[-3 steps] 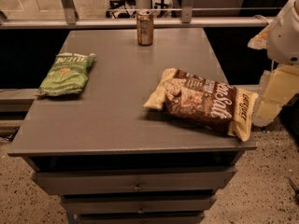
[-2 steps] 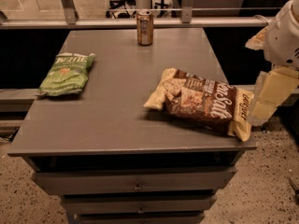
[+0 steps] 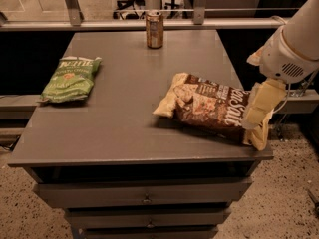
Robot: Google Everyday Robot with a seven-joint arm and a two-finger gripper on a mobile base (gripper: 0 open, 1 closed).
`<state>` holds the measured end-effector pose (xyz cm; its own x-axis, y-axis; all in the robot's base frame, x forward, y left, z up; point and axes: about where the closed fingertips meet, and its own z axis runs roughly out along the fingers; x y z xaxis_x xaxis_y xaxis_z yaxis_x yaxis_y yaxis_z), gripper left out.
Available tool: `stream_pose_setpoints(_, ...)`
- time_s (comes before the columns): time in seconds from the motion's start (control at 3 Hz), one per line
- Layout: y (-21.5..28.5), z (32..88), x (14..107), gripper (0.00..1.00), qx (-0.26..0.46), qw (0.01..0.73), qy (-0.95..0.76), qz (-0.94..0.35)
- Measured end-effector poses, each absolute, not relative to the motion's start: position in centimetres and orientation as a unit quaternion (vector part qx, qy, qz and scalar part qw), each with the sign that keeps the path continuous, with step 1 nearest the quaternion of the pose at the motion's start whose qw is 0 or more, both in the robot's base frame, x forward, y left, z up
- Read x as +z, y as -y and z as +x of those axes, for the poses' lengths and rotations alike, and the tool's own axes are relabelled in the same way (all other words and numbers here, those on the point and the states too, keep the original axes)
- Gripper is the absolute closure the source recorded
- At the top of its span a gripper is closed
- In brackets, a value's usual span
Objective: Pick brown chip bag
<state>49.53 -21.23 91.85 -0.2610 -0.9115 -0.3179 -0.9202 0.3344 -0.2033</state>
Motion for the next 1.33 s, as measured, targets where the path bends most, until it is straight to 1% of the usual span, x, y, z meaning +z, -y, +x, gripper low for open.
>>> stream_pose_setpoints(0.33,21.0,50.5,89.7,0.00,0.038,0.185,-0.804,-0.564)
stream_pose_setpoints(0.67,20.8,50.7,87.2,0.02,0.076,0.172,-0.813,-0.551)
stream_pose_setpoints(1.0,20.6,50.6,86.1,0.25,0.097,0.167,-0.817,-0.544)
stream_pose_setpoints(1.33,19.6,50.6,86.0,0.57,0.118,0.169,-0.815,-0.542)
